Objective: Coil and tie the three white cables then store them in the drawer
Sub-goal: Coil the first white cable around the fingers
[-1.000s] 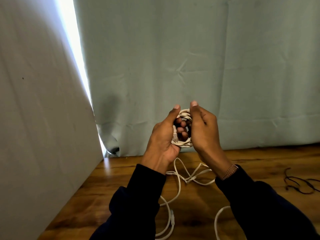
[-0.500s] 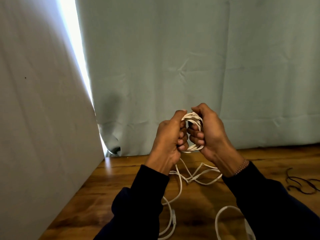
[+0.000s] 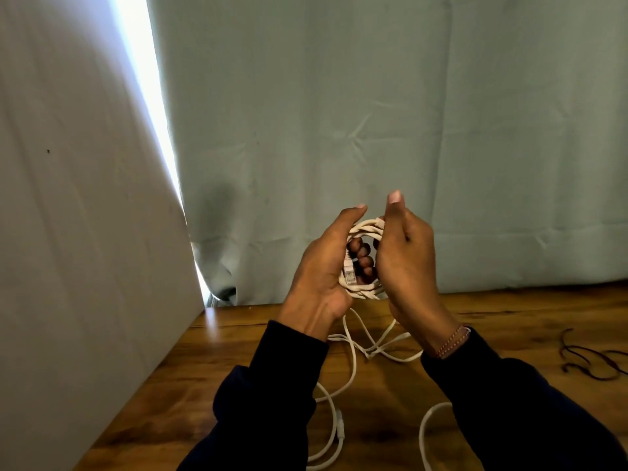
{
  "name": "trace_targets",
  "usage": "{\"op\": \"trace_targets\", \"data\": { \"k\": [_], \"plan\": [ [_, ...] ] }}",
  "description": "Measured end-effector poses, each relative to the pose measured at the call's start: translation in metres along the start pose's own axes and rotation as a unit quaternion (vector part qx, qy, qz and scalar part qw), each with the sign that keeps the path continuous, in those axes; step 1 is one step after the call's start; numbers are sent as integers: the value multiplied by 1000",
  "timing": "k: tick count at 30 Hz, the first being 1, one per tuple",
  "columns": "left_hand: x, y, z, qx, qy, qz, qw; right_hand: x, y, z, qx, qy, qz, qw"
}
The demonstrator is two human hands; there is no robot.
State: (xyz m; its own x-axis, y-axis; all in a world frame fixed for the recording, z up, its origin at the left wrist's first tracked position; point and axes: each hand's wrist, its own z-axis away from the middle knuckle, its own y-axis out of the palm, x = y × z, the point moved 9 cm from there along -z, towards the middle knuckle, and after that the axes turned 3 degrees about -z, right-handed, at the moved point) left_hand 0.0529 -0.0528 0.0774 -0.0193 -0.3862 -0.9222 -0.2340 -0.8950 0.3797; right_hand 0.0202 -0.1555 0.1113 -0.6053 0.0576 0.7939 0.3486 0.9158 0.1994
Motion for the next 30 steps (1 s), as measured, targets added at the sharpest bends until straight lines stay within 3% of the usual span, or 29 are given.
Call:
{"op": "trace_targets", "data": {
  "k": [3, 6, 11, 14, 18, 21, 25, 28, 30],
  "plan": [
    [0, 6, 6, 12, -5, -30, 999, 0, -11, -1, -33, 32, -7, 999],
    [-4, 7, 10, 18, 17, -58, 998, -2, -12, -5, -13, 66, -22, 997],
    [-9, -5, 8, -25, 23, -53, 998, 19, 3, -8, 105, -57, 97, 988],
    [-12, -14, 8, -56, 29, -63, 996, 32, 9, -9, 179, -139, 193, 955],
    [-12, -24, 3, -90, 29, -72, 993, 34, 26, 3, 333, -190, 292, 876],
    [-9, -26, 0, -103, 25, -74, 992, 30, 28, 6, 347, -197, 364, 842],
    [-10, -30, -3, -120, 45, -84, 988, 26, 29, 4, 338, -164, 355, 856],
    [-16, -28, -1, -120, 70, -79, 987, 18, 23, -1, 328, -82, 284, 897],
    [-22, -31, 1, -147, 101, -104, 978, 13, 24, 1, 349, -36, 247, 903]
  ]
}}
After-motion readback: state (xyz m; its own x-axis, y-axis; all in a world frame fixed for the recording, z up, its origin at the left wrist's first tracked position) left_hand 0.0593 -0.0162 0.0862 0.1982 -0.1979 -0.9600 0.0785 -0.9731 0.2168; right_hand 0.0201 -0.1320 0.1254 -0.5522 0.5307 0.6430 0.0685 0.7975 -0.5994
